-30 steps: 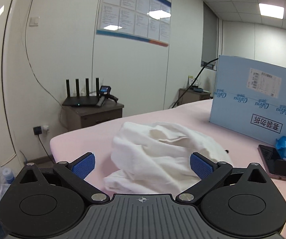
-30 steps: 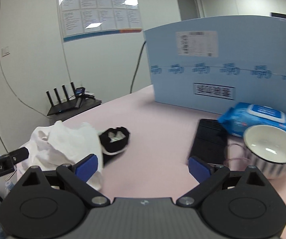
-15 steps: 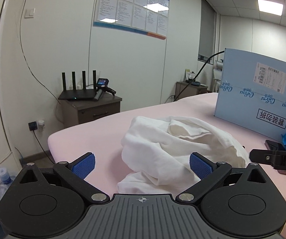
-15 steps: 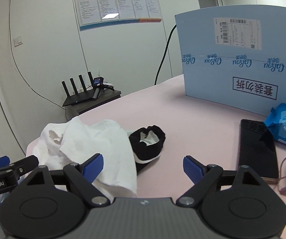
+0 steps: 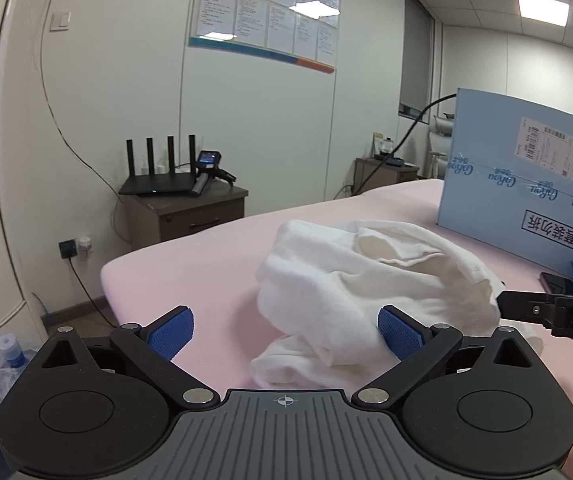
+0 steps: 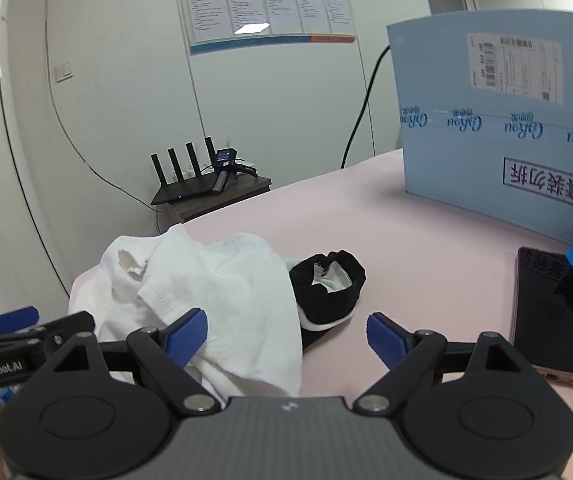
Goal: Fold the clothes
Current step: 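Move both grippers toward the crumpled white shirt on the table, then grasp the white shirt fabric with the left gripper while the right gripper grasps it too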
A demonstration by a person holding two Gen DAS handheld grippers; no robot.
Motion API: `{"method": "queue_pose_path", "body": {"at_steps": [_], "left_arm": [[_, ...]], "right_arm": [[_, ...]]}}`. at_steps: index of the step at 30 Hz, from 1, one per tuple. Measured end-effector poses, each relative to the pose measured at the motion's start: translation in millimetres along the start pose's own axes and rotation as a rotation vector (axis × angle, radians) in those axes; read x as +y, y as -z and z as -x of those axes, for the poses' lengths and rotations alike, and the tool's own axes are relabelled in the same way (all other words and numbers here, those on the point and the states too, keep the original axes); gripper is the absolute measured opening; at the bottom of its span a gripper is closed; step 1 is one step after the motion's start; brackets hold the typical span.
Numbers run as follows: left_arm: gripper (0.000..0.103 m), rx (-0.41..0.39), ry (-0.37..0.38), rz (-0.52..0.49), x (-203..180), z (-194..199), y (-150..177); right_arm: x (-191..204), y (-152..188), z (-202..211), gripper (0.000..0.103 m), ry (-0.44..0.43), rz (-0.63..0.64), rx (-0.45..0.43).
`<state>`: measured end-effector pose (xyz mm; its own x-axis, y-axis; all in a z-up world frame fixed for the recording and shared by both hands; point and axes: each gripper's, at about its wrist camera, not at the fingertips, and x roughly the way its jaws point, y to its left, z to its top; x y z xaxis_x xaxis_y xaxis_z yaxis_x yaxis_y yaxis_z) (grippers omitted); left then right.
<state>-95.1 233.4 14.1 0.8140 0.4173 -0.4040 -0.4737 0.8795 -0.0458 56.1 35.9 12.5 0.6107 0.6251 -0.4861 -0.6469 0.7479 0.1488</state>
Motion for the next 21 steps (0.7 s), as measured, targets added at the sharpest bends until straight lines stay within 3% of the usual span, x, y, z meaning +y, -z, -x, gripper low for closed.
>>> {"method": "queue_pose_path", "body": {"at_steps": [8,11,14,16,20,21], "left_arm": [[0.096,0.037,0.107,0.040,2.3,-10.4,-2.3],[0.091,0.075,0.130,0.048,1.4,-22.4,-2.5],[0.080,0.122,0.165,0.082,5.0,-32.8,-1.5],[0.072,0.142,0.183,0.098,7.1,-37.3,-1.5],[0.061,0.162,0.183,0.077,2.3,-42.7,-1.1],[0.055,0.165,0.188,0.084,2.6,-43.5,-1.0]], "right_arm": [[-0.9,-1.6,-6.1,0.089,-0.046,0.004,0.012],[-2.1,-4.0,-13.5,0.082,-0.075,-0.012,0.035],[-6.1,-3.7,-23.1,0.066,-0.113,-0.042,0.071],[-10.2,-2.2,-29.4,0.046,-0.151,-0.071,0.104],[-17.0,0.7,-35.3,0.028,-0.212,-0.140,0.133],[-16.4,1.2,-34.9,0.018,-0.216,-0.139,0.130]]}}
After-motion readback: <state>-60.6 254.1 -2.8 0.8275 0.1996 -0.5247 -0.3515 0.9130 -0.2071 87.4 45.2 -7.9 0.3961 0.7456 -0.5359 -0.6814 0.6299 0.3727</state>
